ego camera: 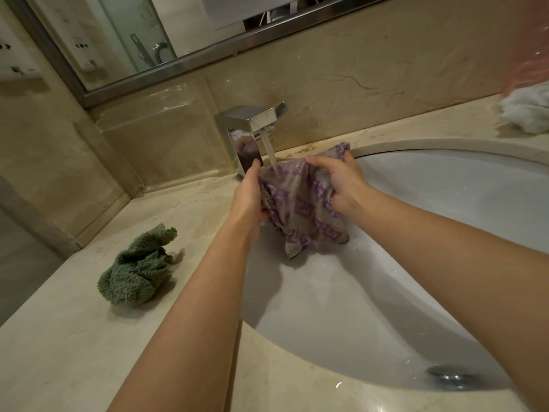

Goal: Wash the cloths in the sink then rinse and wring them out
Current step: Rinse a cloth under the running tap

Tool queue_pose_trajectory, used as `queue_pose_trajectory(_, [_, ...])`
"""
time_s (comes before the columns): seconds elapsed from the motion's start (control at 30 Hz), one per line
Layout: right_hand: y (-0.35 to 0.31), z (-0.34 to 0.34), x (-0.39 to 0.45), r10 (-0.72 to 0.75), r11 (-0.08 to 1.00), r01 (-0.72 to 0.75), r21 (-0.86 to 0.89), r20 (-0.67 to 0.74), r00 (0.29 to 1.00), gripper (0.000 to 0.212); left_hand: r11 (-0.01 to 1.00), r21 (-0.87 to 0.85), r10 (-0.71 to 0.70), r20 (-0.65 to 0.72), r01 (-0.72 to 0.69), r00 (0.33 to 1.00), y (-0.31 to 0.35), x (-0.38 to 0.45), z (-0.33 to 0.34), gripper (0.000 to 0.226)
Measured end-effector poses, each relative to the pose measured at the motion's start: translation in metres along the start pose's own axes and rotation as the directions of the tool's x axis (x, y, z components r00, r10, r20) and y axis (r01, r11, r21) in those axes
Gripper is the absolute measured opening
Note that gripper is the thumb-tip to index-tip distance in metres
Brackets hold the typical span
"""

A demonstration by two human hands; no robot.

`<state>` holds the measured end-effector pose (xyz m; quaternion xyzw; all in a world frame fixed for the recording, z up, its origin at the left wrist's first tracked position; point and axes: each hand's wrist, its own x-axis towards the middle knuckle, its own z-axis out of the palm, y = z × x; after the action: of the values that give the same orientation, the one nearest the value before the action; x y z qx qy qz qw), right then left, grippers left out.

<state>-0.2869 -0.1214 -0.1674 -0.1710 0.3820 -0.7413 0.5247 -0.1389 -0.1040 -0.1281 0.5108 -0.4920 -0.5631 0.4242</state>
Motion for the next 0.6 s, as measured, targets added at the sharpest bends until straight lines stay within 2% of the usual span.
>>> queue_pose_trajectory(0.17, [0.0,0.001,0.0,0.03,0.999,-0.03,0.032,0.006,1.0,0.114,0.999,0.04,-0.006,-0.002,0.006,1.0,0.0,0.0,-0.002,0.048])
queue_pose_trajectory(0.3, [0.001,-0.001,0.002,0.019,0.999,-0.019,0.049,-0.006,1.0,0.112,0.999,-0.004,-0.043,0.032,0.043,0.999,0.0,0.002,-0.002,0.052])
queue_pose_trajectory(0.4, [0.0,-0.002,0.001,0.023,0.999,-0.022,0.047,-0.015,1.0,0.108,0.998,0.002,-0.061,0.043,0.061,0.997,0.001,0.001,-0.003,0.041])
queue_pose_trajectory(0.5, [-0.002,-0.005,0.003,0.018,0.995,-0.014,0.1,-0.039,0.999,0.1,0.994,0.108,-0.025,0.007,0.024,1.0,-0.001,0.001,-0.005,0.029])
queue_pose_trajectory(0.6, [-0.003,-0.01,0.004,0.019,0.994,-0.012,0.107,-0.065,0.998,0.104,0.995,0.099,-0.004,-0.033,0.007,0.999,-0.002,0.0,-0.007,0.021])
